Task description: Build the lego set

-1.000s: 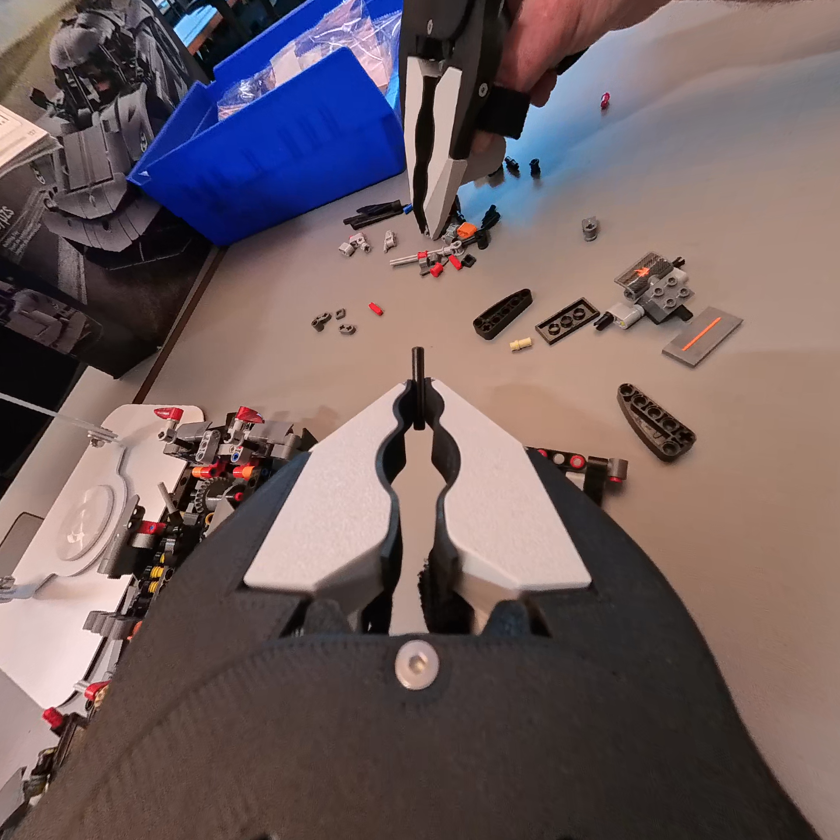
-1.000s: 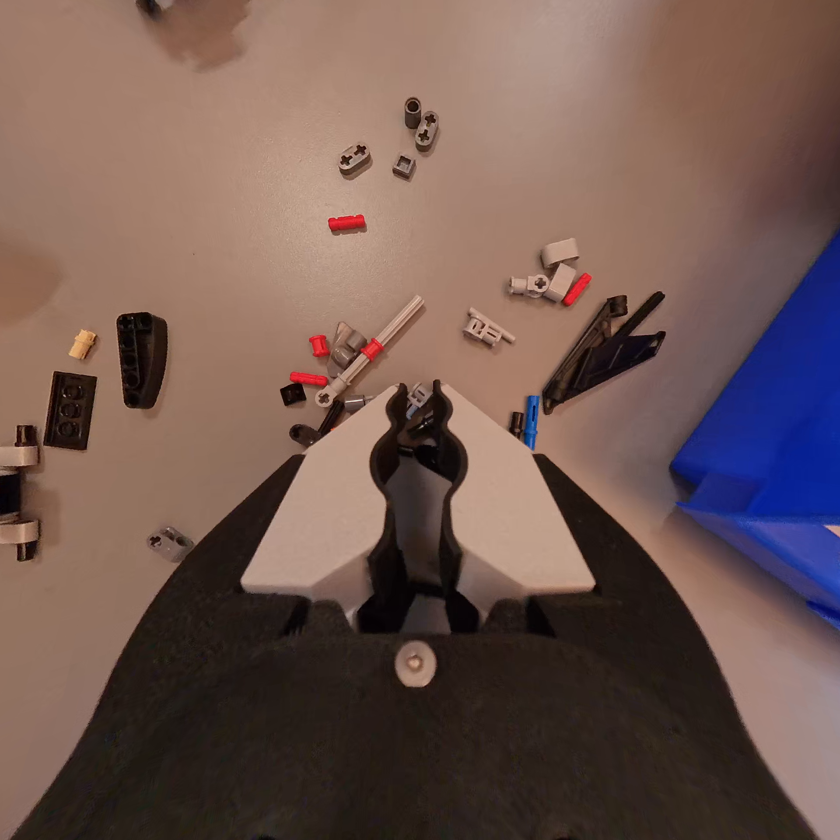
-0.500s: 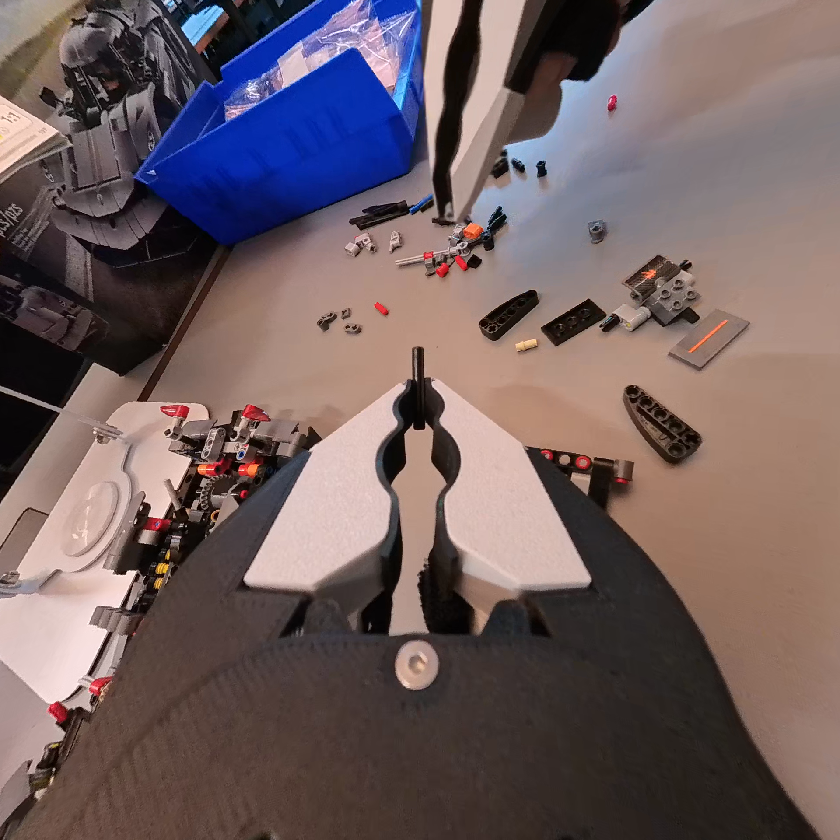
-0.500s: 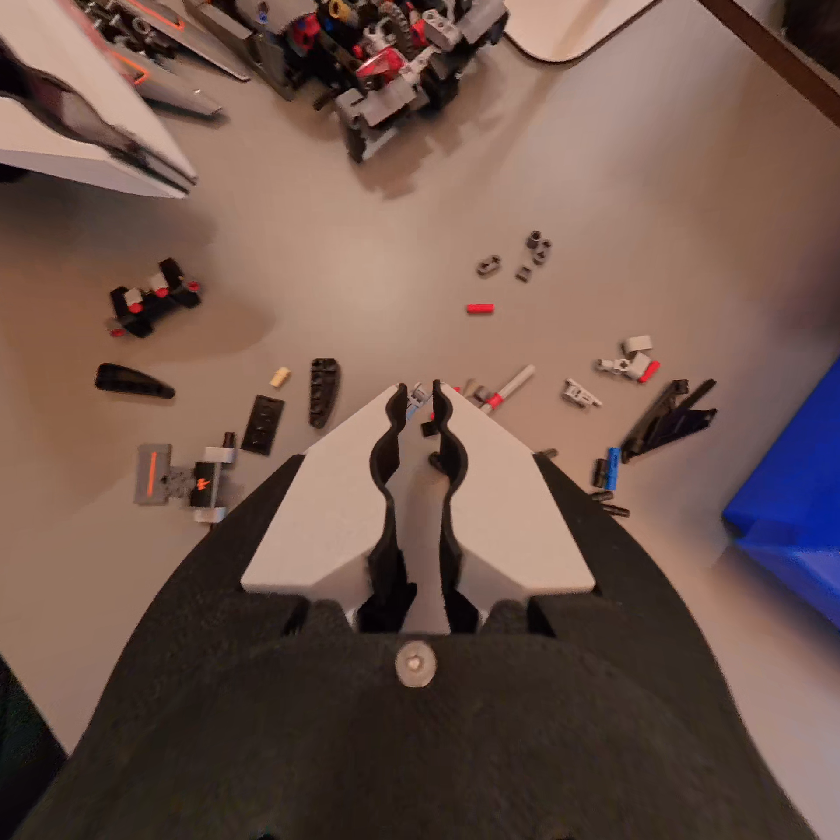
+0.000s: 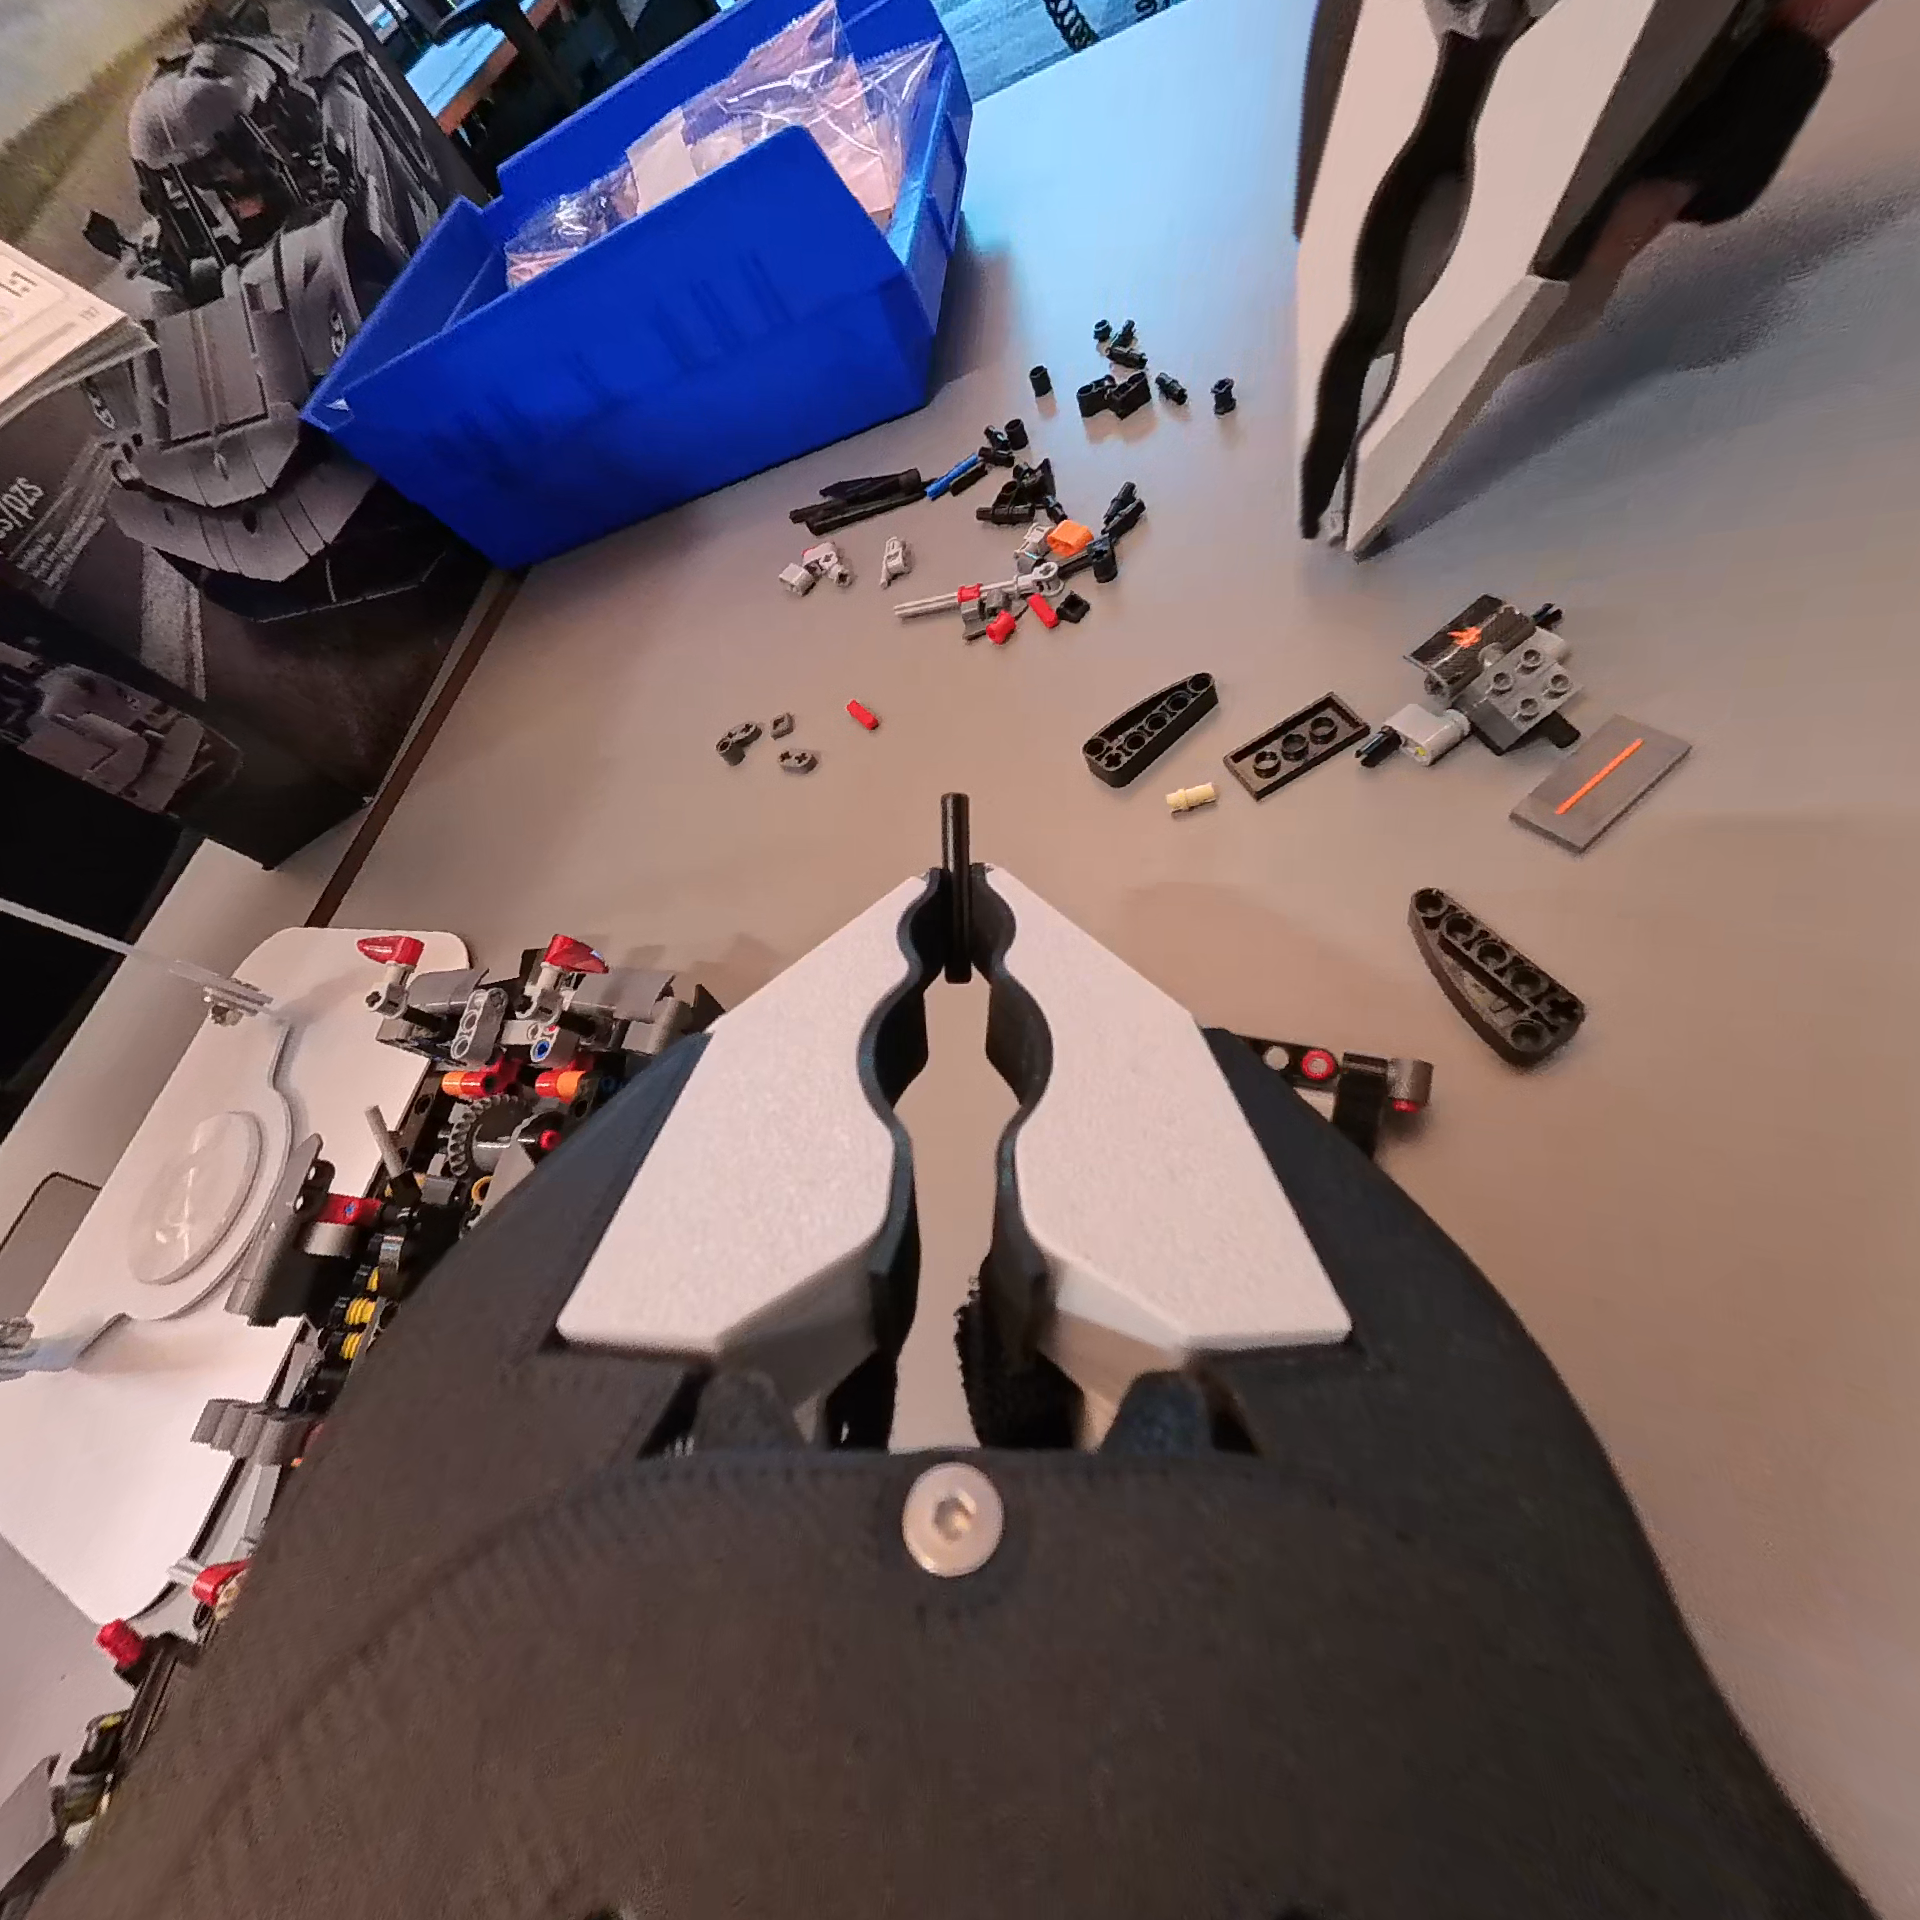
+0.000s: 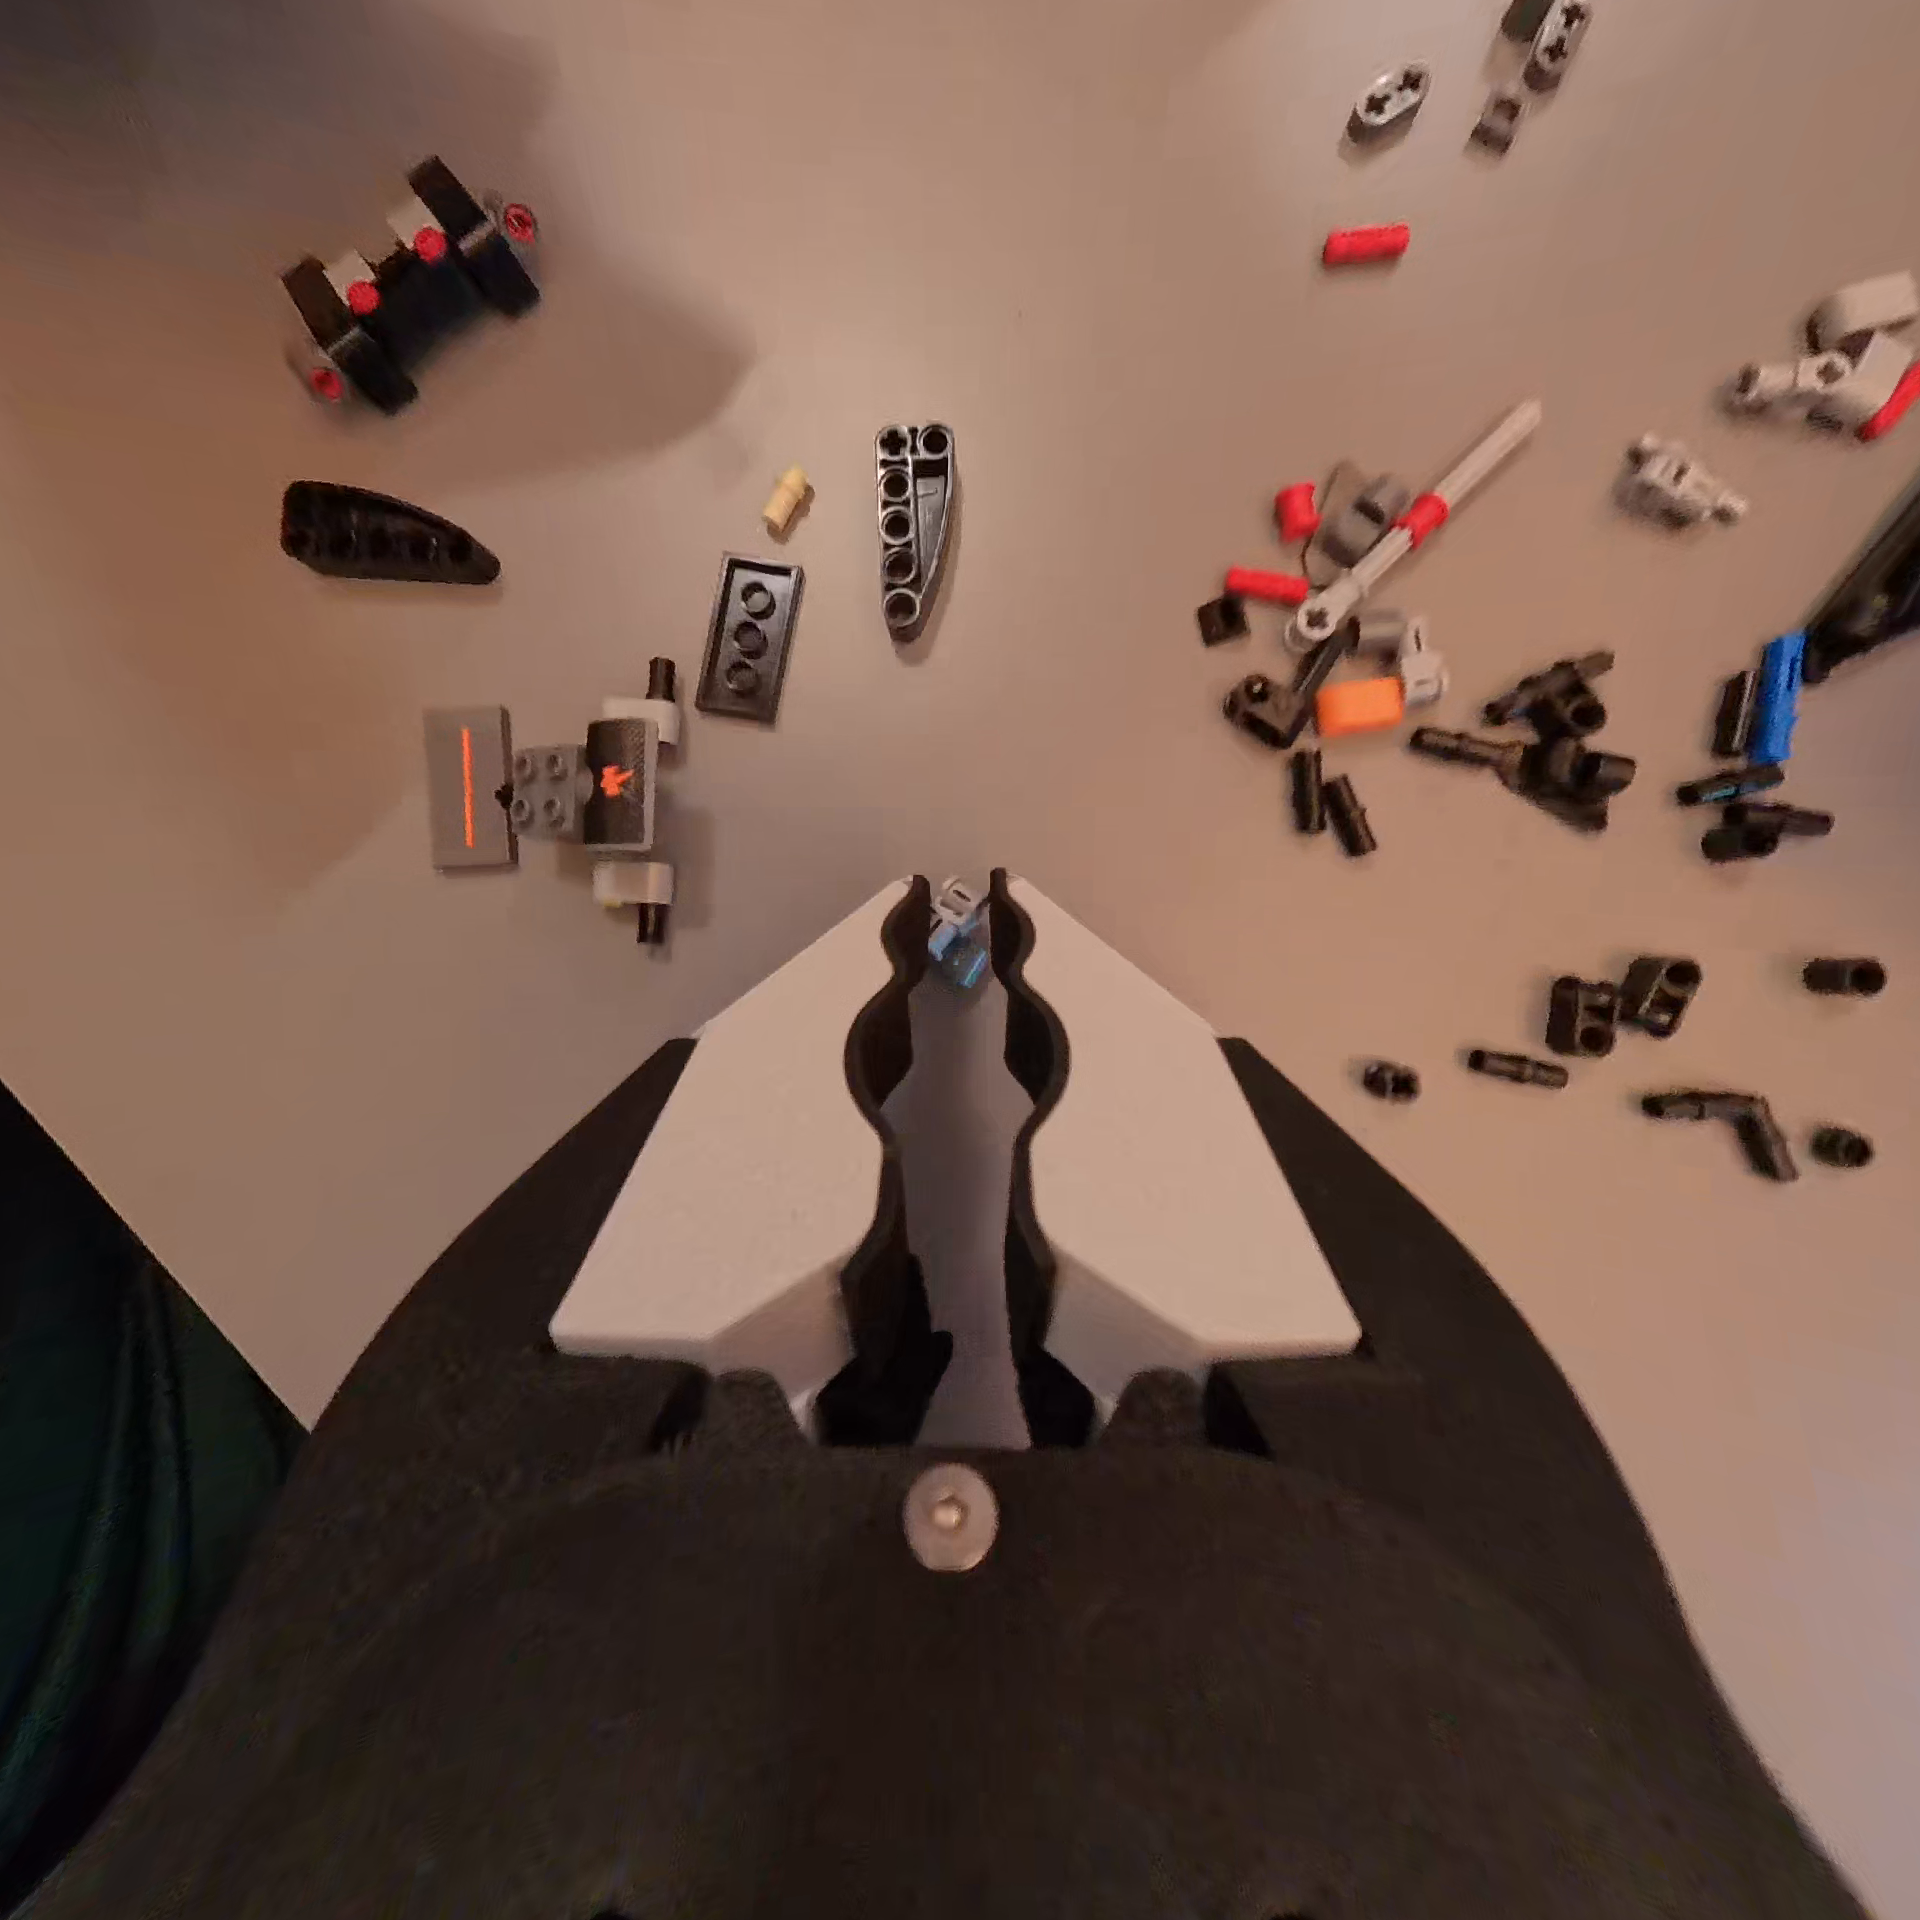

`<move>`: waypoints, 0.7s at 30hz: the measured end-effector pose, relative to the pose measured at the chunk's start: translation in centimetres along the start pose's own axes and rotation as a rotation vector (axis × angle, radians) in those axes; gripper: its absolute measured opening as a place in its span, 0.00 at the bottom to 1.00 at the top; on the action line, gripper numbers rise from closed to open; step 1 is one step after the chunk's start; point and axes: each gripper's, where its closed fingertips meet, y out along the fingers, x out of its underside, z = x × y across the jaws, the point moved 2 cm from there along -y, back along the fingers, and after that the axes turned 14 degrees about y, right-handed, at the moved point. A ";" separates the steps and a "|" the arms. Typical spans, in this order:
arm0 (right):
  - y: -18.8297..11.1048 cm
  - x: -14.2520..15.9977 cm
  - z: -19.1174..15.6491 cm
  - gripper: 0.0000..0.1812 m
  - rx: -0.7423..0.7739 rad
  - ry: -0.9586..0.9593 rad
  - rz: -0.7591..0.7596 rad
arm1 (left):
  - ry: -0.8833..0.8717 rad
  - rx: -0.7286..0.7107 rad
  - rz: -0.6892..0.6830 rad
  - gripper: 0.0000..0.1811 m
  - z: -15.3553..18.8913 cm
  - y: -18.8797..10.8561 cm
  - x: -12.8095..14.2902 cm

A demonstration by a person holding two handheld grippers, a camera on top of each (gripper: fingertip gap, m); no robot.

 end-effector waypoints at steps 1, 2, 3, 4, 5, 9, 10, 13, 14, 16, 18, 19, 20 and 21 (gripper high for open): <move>-0.1 0.2 -0.1 0.05 0.001 0.017 0.009 | 0.001 0.001 0.000 0.01 0.0 0.0 0.0; -0.1 0.4 -0.2 0.05 0.000 0.033 0.015 | 0.002 0.002 0.000 0.01 0.1 0.0 -0.1; -0.1 0.7 -0.3 0.06 -0.004 0.041 0.010 | 0.003 0.003 -0.001 0.01 0.1 0.1 0.0; -0.1 1.1 -0.6 0.07 -0.010 0.039 -0.002 | 0.003 0.004 -0.002 0.01 0.1 0.1 0.0; -0.2 1.4 -0.8 0.08 -0.021 0.035 -0.008 | 0.002 0.005 -0.004 0.01 0.2 0.2 0.0; -1.0 1.7 -1.0 0.11 -0.074 0.056 0.008 | -0.003 0.005 -0.007 0.01 0.1 0.2 0.2; -1.2 1.8 -0.9 0.11 -0.077 0.058 0.006 | -0.004 0.004 -0.006 0.01 0.0 0.2 0.2; -1.5 1.9 -1.2 0.12 -0.065 -0.004 -0.005 | -0.003 0.006 -0.009 0.01 0.1 0.2 0.3; -1.6 1.9 -1.3 0.12 -0.051 -0.037 -0.007 | -0.002 0.007 -0.009 0.01 0.1 0.2 0.3; -1.8 1.6 -1.5 0.11 -0.025 -0.090 -0.003 | -0.003 0.011 -0.007 0.01 0.2 0.3 0.3; -1.9 1.5 -1.3 0.10 0.009 -0.125 -0.012 | -0.003 0.015 -0.005 0.01 0.3 0.3 0.3; -1.9 1.6 -1.2 0.10 0.016 -0.125 -0.026 | -0.002 0.017 -0.006 0.01 0.3 0.3 0.3; -1.9 1.8 -1.0 0.10 0.016 -0.125 -0.038 | 0.000 0.017 -0.007 0.01 0.3 0.3 0.3; -1.9 2.0 -0.7 0.11 0.022 -0.128 -0.042 | 0.001 0.016 -0.006 0.01 0.3 0.3 0.3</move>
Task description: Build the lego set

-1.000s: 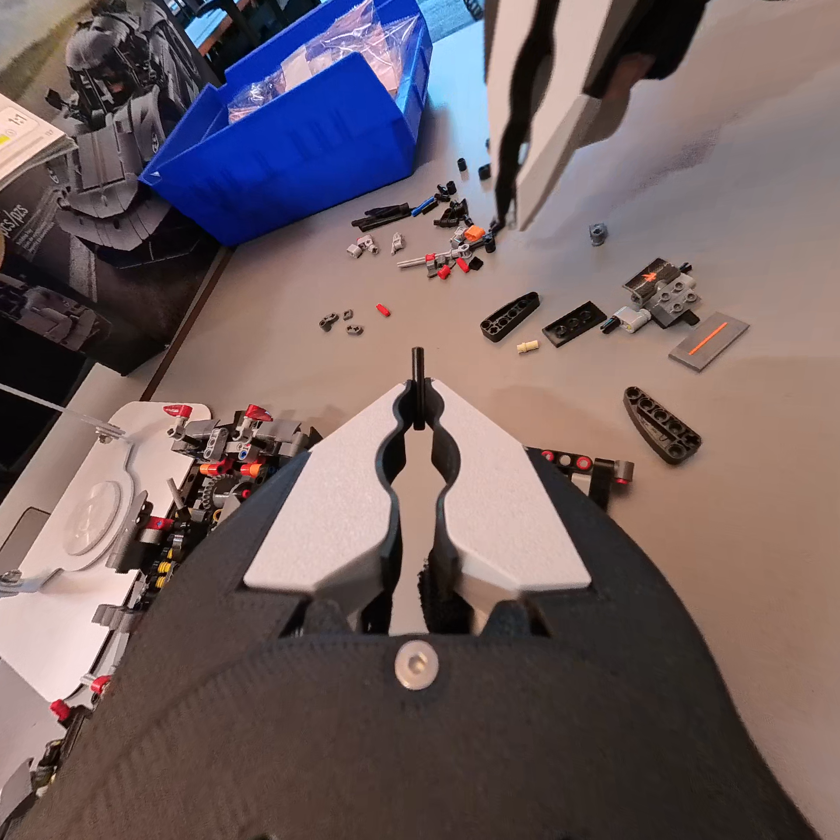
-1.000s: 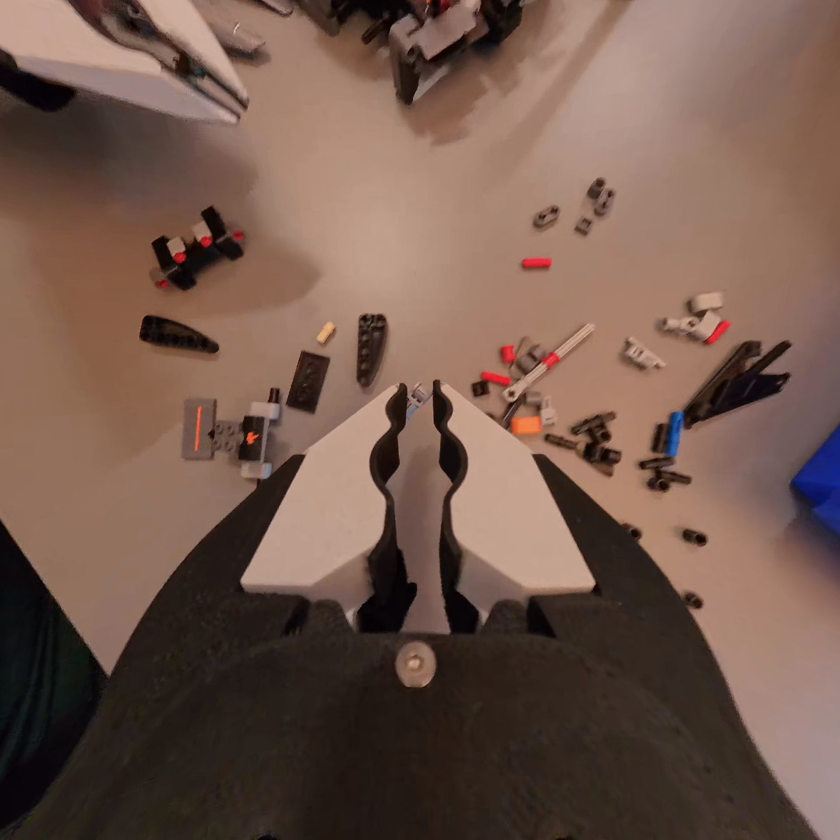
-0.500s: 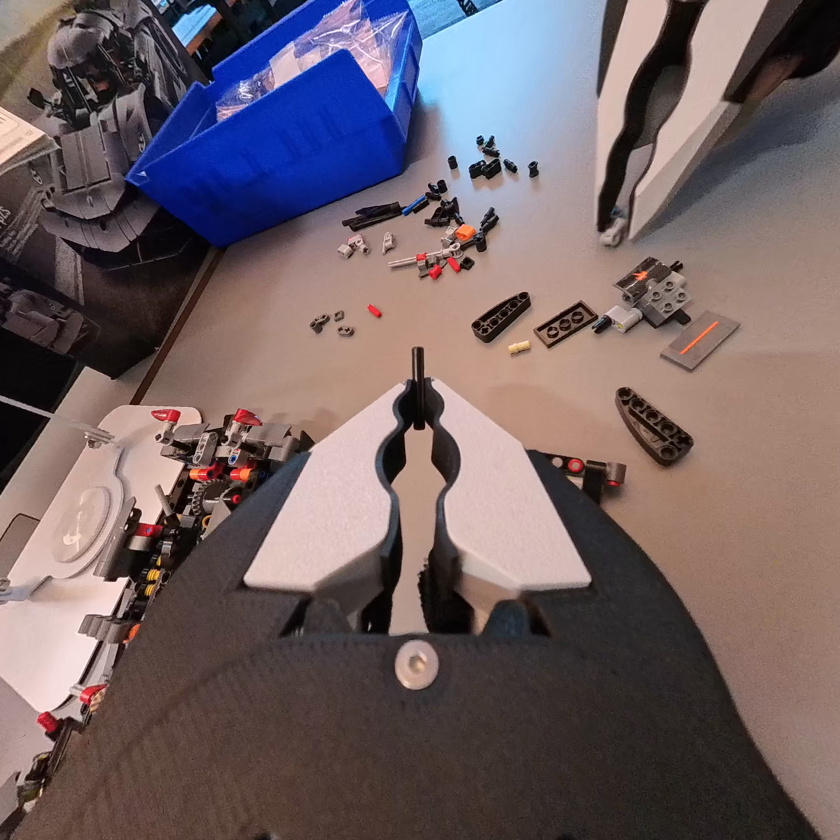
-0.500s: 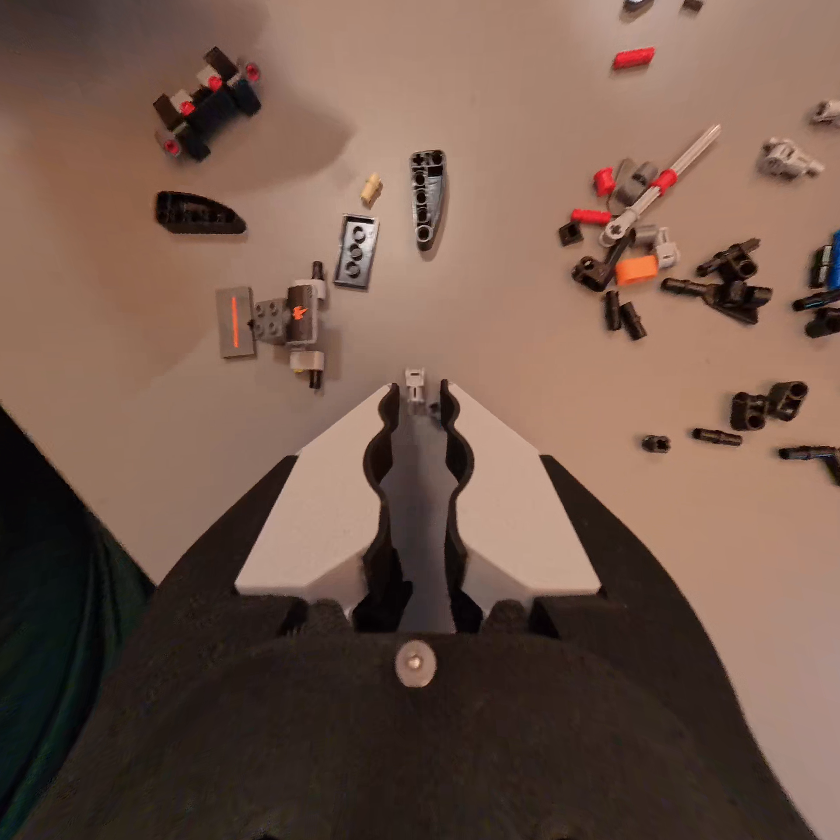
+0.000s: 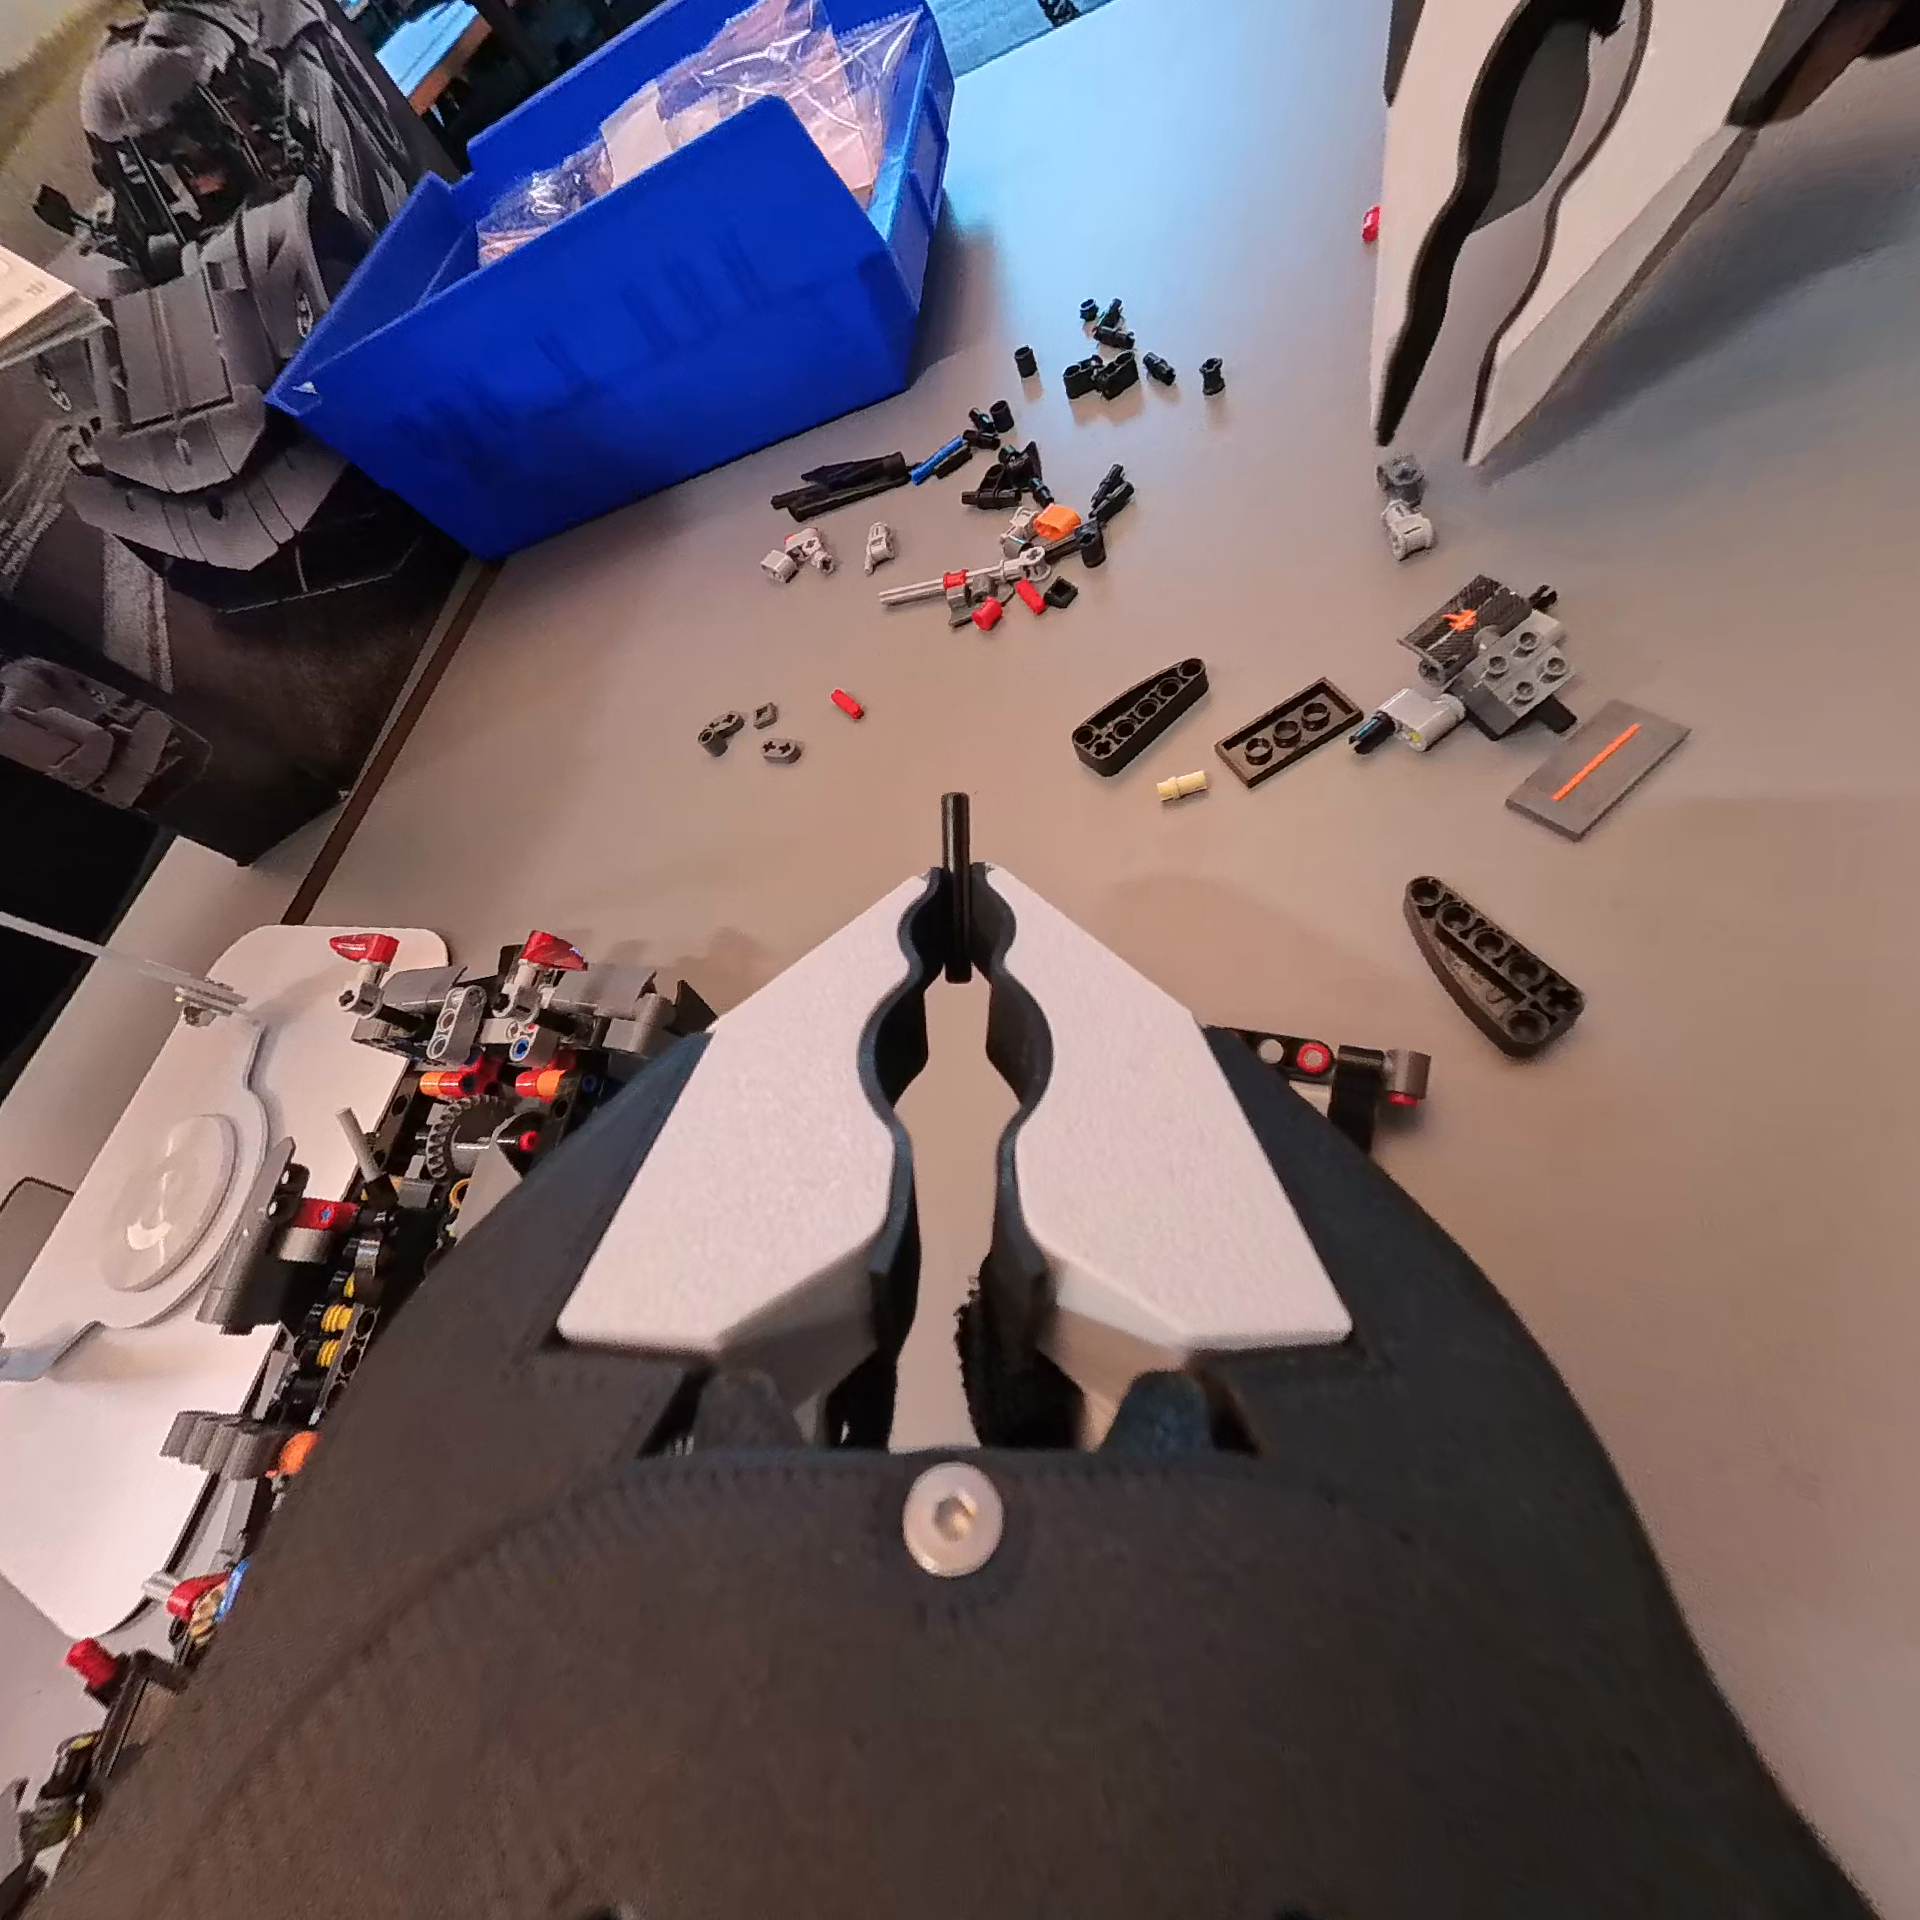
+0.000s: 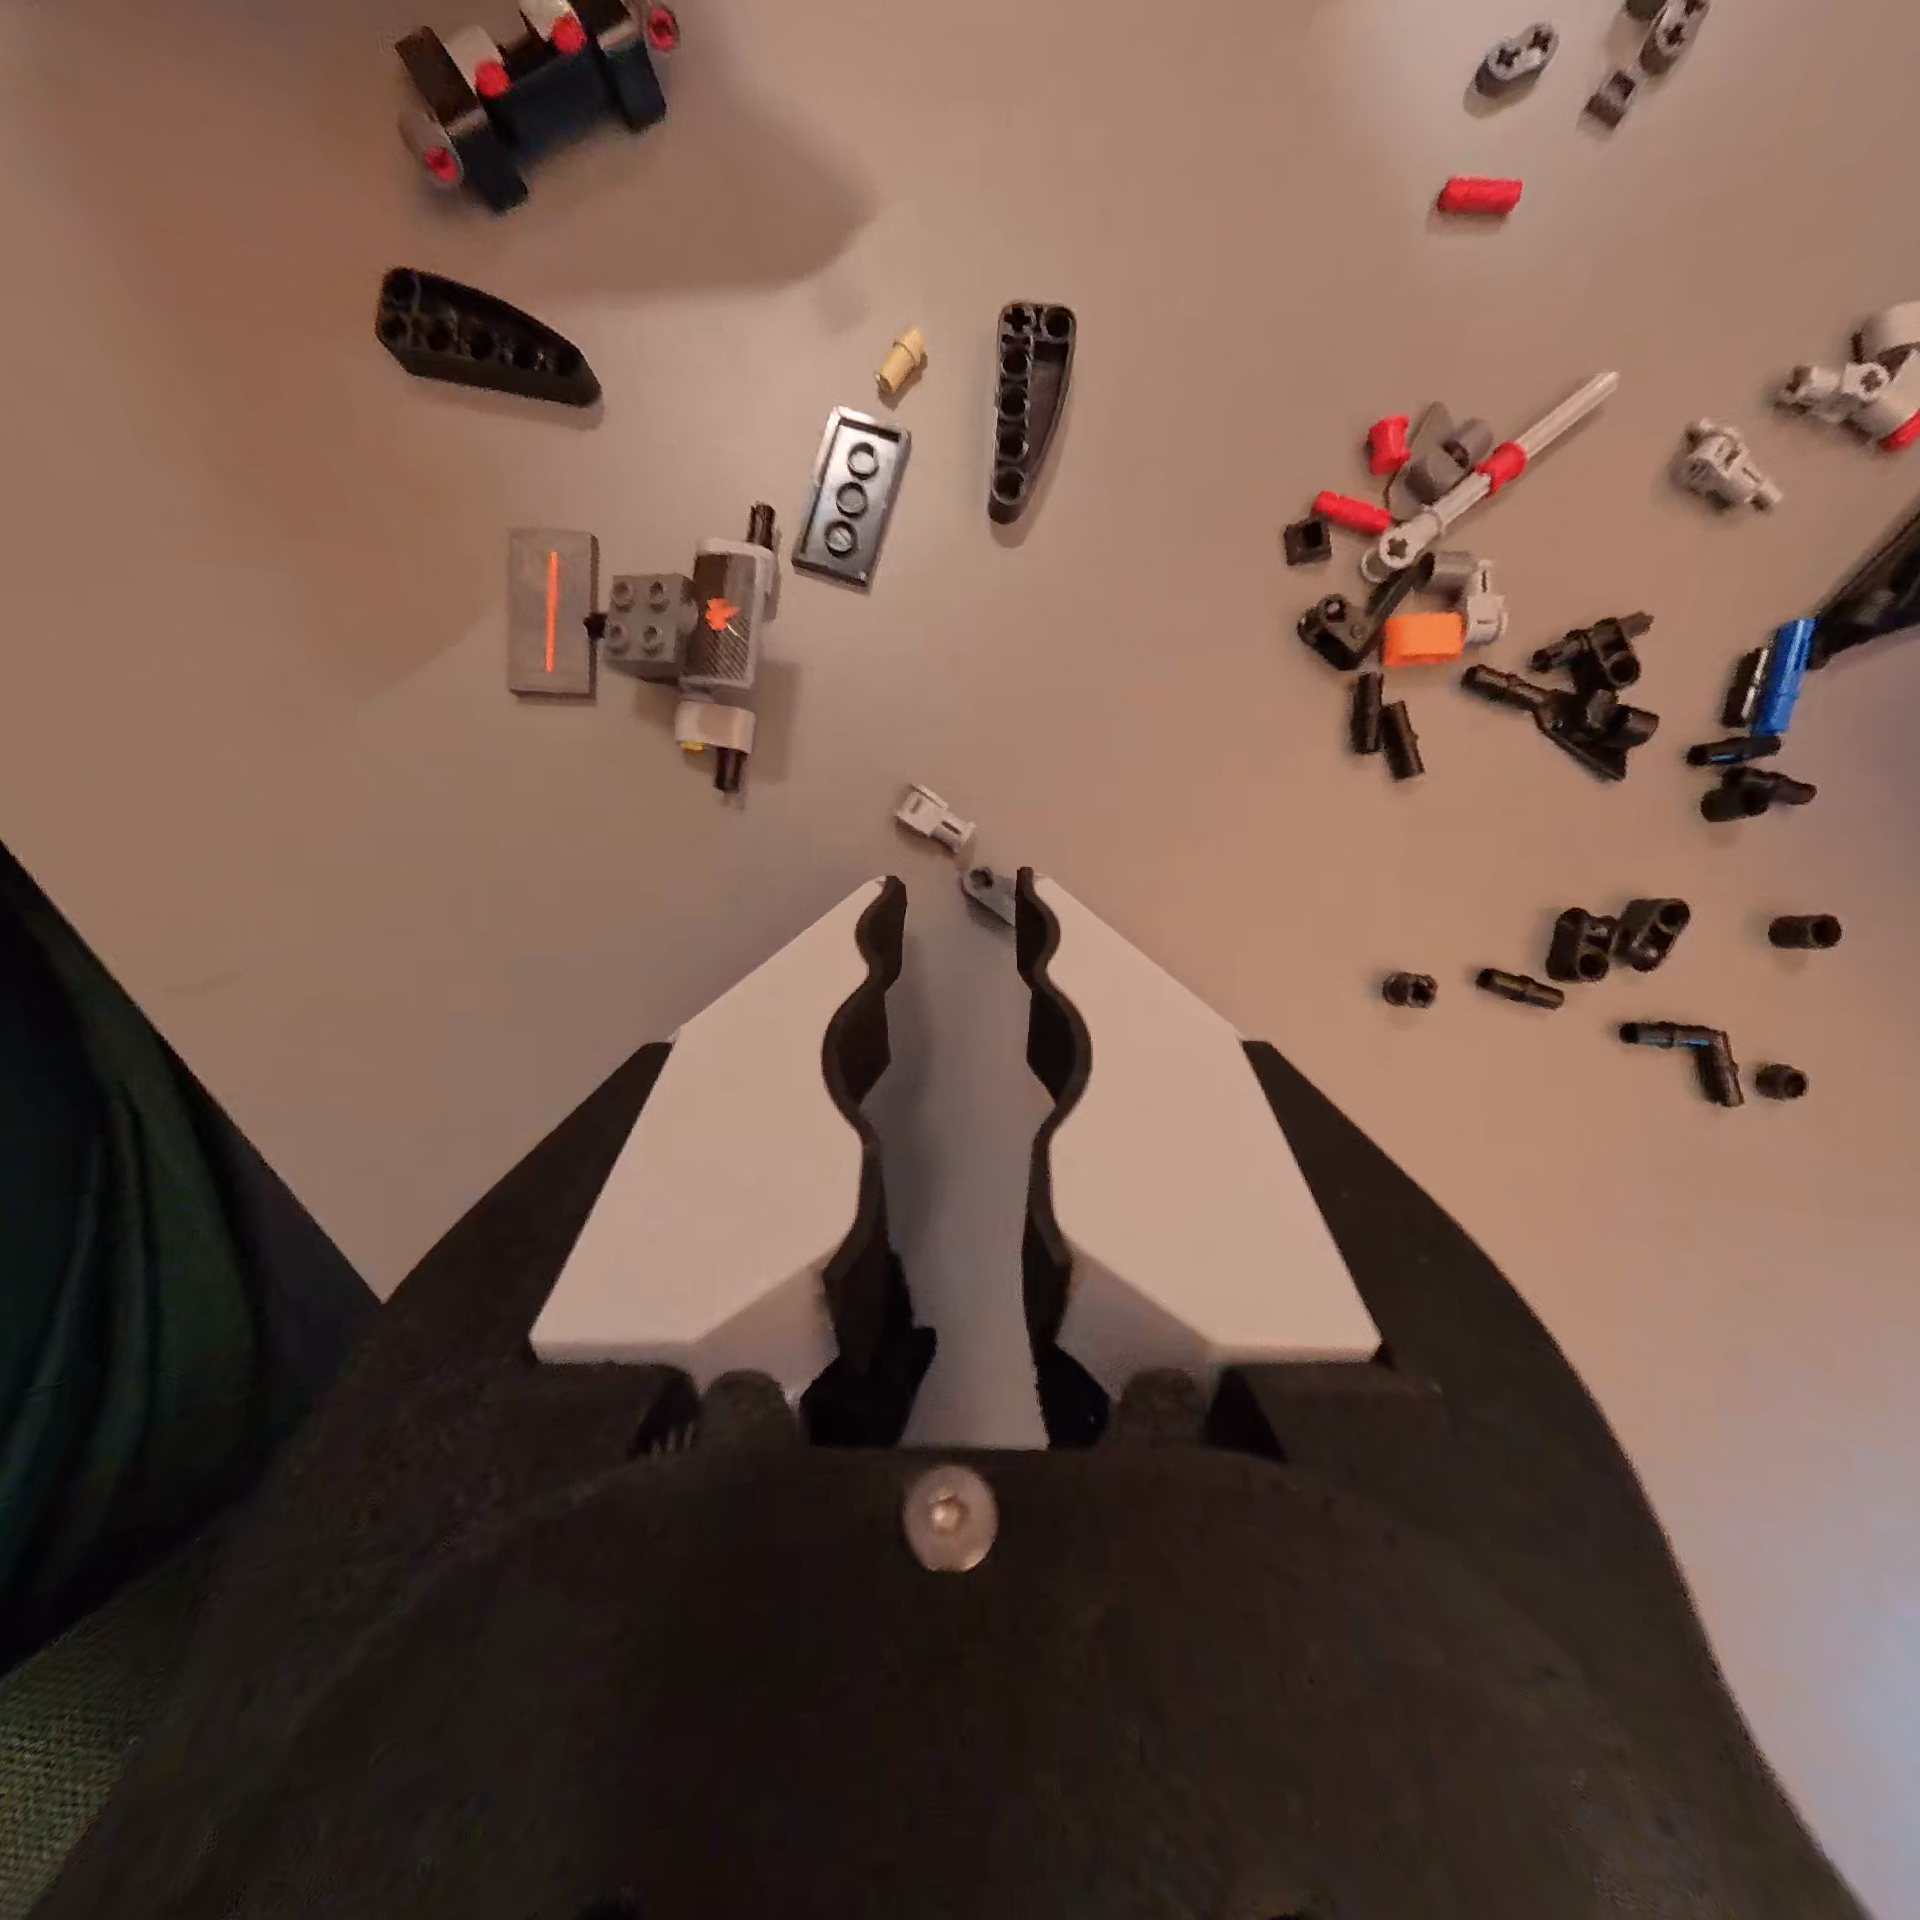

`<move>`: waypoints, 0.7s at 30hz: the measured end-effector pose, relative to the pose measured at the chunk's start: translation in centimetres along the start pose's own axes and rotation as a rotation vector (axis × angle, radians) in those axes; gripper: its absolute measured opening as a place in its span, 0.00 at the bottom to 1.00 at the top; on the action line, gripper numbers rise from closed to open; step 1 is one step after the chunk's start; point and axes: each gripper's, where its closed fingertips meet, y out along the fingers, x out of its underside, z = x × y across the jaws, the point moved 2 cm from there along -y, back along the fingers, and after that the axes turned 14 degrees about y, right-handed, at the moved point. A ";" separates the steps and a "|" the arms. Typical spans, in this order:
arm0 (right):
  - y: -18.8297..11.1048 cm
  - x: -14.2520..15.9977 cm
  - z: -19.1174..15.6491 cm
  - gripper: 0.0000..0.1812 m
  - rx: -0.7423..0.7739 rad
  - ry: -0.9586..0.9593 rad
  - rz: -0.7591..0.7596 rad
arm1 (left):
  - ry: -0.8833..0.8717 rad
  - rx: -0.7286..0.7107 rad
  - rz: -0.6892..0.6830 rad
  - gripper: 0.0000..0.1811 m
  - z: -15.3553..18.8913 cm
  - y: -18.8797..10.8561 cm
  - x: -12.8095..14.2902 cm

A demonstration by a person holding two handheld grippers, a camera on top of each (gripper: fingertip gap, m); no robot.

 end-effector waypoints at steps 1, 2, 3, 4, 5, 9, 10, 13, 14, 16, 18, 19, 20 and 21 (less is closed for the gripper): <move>0.0 0.2 0.4 0.11 0.007 -0.002 -0.002 | -0.001 -0.001 0.002 0.01 0.0 0.0 -0.1; 0.0 0.3 0.7 0.11 0.000 -0.005 0.001 | -0.002 -0.002 0.005 0.01 -0.1 -0.1 -0.1; 0.0 0.3 0.9 0.11 -0.015 -0.010 0.010 | -0.001 -0.002 0.006 0.01 -0.1 -0.1 -0.2; 0.1 0.2 1.0 0.12 -0.032 -0.019 0.019 | 0.001 -0.001 0.006 0.01 0.0 -0.1 -0.2; 0.3 0.3 1.0 0.12 -0.046 -0.036 0.019 | 0.003 0.000 0.006 0.01 0.0 -0.1 -0.2; -0.4 -0.8 0.2 0.09 -0.051 -0.106 0.062 | -0.001 0.007 0.002 0.01 0.1 0.1 0.0; -0.6 -1.3 -0.4 0.08 -0.058 -0.117 0.079 | -0.005 0.009 0.002 0.01 0.1 0.1 0.0; 0.2 -1.0 -0.8 0.10 -0.027 -0.032 0.001 | -0.011 0.013 0.001 0.01 0.1 0.2 0.2; 0.4 -0.9 -0.8 0.08 -0.010 -0.002 -0.002 | -0.011 0.014 0.001 0.01 0.2 0.2 0.2; 0.7 -0.4 -1.4 0.07 -0.021 0.046 -0.026 | -0.009 0.015 0.000 0.01 0.2 0.3 0.1; 0.7 -0.3 -1.7 0.05 -0.036 0.084 -0.013 | -0.011 0.015 0.002 0.01 0.2 0.2 0.1; 0.8 -0.3 -2.0 0.06 -0.054 0.116 -0.014 | -0.013 0.016 0.004 0.01 0.2 0.3 0.1; 1.0 -0.3 -2.0 0.08 -0.056 0.141 -0.017 | -0.014 0.018 0.005 0.01 0.2 0.3 0.1; 1.2 -0.2 -2.0 0.08 -0.047 0.150 -0.023 | -0.013 0.020 0.004 0.01 0.3 0.3 0.1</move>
